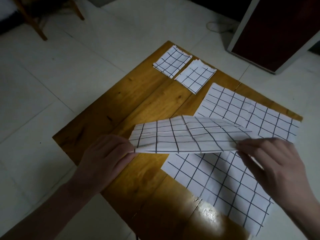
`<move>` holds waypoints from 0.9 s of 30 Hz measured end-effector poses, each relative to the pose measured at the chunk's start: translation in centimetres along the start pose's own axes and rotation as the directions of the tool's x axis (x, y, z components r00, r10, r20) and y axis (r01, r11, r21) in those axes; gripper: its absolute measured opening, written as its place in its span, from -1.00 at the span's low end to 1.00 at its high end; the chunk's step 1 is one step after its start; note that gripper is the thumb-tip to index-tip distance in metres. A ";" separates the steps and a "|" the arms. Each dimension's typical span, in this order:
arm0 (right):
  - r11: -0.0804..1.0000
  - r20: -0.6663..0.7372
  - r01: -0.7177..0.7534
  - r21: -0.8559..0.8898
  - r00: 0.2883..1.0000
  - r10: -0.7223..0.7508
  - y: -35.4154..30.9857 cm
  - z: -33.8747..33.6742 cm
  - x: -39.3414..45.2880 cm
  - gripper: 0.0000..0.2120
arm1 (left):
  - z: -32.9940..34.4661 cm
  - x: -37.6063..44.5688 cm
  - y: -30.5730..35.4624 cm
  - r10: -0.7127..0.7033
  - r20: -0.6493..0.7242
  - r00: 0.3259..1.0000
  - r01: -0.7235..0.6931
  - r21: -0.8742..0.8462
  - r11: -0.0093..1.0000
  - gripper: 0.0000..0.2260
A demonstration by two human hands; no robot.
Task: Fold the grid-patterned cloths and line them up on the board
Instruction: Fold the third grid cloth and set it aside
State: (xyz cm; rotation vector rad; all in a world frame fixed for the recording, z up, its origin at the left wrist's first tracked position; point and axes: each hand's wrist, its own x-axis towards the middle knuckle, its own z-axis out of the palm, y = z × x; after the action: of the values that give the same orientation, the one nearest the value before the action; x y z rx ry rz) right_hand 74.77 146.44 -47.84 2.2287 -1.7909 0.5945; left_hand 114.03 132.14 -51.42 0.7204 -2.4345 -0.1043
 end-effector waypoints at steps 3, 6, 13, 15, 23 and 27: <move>0.999 0.094 -0.034 0.026 0.995 0.031 -0.6 2.2 -3.4 -0.85 | 1.5 -2.4 0.4 -0.019 0.086 0.996 0.019 0.008 1.000 -0.74; 0.995 0.188 -0.076 0.070 0.980 0.062 -1.1 4.9 -6.6 -0.82 | 3.6 -5.1 0.4 0.087 0.203 0.975 -0.095 0.026 0.995 -0.79; 0.983 0.312 -0.137 0.126 0.946 0.092 -2.3 8.8 -11.0 -0.69 | 6.9 -10.0 0.8 0.128 0.384 0.914 -0.129 -0.023 0.991 -0.81; 0.981 0.314 -0.149 0.128 0.944 0.102 -2.6 8.9 -11.3 -0.69 | 7.2 -10.7 1.0 0.130 0.399 0.908 -0.136 -0.014 0.991 -0.83; 0.971 0.319 -0.211 0.115 0.933 0.165 -2.6 9.2 -12.5 -0.74 | 7.1 -11.0 1.0 0.167 0.423 0.891 -0.176 -0.018 0.984 -0.94; 0.969 0.339 -0.215 0.121 0.927 0.164 -2.8 9.3 -12.9 -0.75 | 7.0 -11.2 0.8 0.148 0.415 0.898 -0.168 0.012 0.986 -0.89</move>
State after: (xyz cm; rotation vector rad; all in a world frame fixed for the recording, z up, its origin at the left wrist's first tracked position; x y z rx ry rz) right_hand 76.87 154.54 -61.63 2.3878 -2.2140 0.4308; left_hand 117.31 137.95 -62.77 0.5594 -2.9009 -0.1479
